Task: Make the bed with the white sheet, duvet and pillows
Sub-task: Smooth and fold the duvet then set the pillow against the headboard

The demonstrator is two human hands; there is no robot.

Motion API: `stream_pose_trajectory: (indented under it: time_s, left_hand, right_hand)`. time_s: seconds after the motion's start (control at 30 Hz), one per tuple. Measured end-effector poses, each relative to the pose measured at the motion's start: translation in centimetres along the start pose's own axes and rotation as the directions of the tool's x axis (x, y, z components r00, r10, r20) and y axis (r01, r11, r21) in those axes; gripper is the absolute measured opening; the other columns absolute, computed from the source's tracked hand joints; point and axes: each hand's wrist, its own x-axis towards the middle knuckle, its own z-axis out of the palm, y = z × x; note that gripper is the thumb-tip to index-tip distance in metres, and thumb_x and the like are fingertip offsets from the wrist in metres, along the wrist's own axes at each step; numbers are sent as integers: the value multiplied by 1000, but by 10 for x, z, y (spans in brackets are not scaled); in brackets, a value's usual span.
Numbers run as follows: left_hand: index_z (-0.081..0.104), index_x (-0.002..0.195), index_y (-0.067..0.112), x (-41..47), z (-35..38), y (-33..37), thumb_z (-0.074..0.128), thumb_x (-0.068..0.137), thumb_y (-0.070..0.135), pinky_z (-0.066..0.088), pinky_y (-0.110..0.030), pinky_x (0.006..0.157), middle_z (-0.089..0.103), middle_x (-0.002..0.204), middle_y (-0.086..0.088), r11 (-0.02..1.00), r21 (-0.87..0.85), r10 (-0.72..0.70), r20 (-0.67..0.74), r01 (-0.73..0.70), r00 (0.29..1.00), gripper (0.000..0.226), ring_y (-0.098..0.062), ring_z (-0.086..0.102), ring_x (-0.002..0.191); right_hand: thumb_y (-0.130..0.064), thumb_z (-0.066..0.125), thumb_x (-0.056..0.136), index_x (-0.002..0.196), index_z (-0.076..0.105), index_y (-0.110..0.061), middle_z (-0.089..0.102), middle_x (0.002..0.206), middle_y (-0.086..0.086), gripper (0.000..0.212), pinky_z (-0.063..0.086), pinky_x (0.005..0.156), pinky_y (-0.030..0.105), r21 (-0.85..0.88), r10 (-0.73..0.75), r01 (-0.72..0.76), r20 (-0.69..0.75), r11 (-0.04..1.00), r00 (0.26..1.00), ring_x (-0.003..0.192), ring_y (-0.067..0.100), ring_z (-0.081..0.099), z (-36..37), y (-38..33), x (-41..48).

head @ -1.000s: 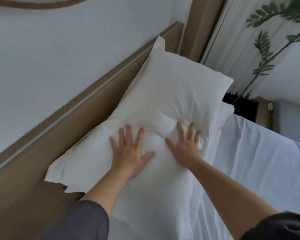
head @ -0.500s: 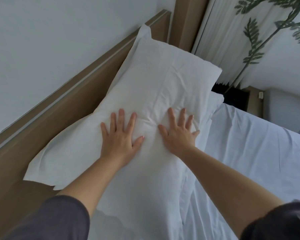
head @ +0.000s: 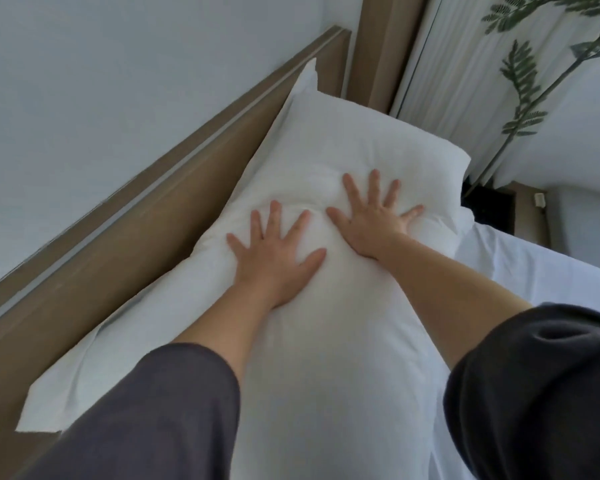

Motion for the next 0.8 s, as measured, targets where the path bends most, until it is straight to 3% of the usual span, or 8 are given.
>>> stream_pose_trajectory:
  time_s: [0.27, 0.37, 0.47, 0.57, 0.67, 0.73, 0.8]
  left_hand:
    - [-9, 148, 50, 20, 48, 3, 15, 87, 75, -3, -70, 109, -23, 159, 2, 998, 10, 62, 88, -64, 994, 70, -32, -19, 146]
    - [-7, 149, 49, 2, 46, 5, 16, 89, 72, -3, -68, 111, -21, 160, 2, 998, 6, 66, 26, -66, 997, 67, -31, -17, 147]
    - [-5, 150, 46, -29, 36, 2, 16, 93, 65, -2, -62, 114, -16, 161, 3, 996, 14, 87, -82, -86, 993, 64, -27, -13, 148]
    - [-3, 152, 41, -65, 25, -24, 11, 94, 60, 0, -55, 118, -8, 163, 3, 997, 67, -17, -129, 26, 992, 62, -22, -5, 149]
    - [6, 154, 32, -105, 16, -49, 13, 96, 57, 1, -56, 118, 0, 163, -4, 941, -45, -338, -111, 335, 935, 63, -25, -1, 149]
    - [7, 154, 27, -138, 15, -47, 18, 97, 56, -1, -60, 116, -1, 163, -7, 899, -107, -436, -154, 424, 887, 65, -28, -4, 149]
    - [4, 154, 27, -175, 21, -33, 25, 96, 60, -2, -65, 111, -6, 163, -5, 870, -183, -490, -198, 459, 849, 70, -28, -8, 149]
  right_hand:
    - [-79, 14, 87, 149, -24, -37, -35, 156, 4, 84, -7, 103, 78, 71, 137, -142, 60, 987, 989, 144, 37, -26, 54, 22, 6]
    - [-75, 14, 90, 151, -23, -32, -31, 158, 7, 83, -6, 109, 72, 83, 116, -120, 49, 989, 992, 146, 35, -22, 54, 26, -12]
    - [-69, 17, 94, 154, -13, -35, -19, 162, 1, 75, -4, 114, 66, 120, 59, -51, -70, 991, 996, 149, 29, -15, 47, 34, -42]
    - [-63, 18, 97, 154, -3, -42, -11, 163, -8, 64, -3, 112, 67, 202, 155, -130, -111, 971, 982, 150, 25, -12, 36, 51, -77]
    - [-60, 23, 97, 154, -2, -40, -7, 164, 2, 65, 12, 116, 61, 490, 398, -367, 44, 790, 916, 149, 36, 3, 38, 68, -114]
    - [-57, 31, 97, 156, -1, -34, 12, 162, 15, 71, 22, 115, 50, 686, 486, -464, 180, 561, 855, 143, 40, 24, 48, 73, -137]
    - [-60, 35, 95, 156, 0, -29, 24, 158, 16, 77, 28, 112, 55, 753, 496, -561, 361, 345, 790, 139, 43, 31, 60, 71, -163]
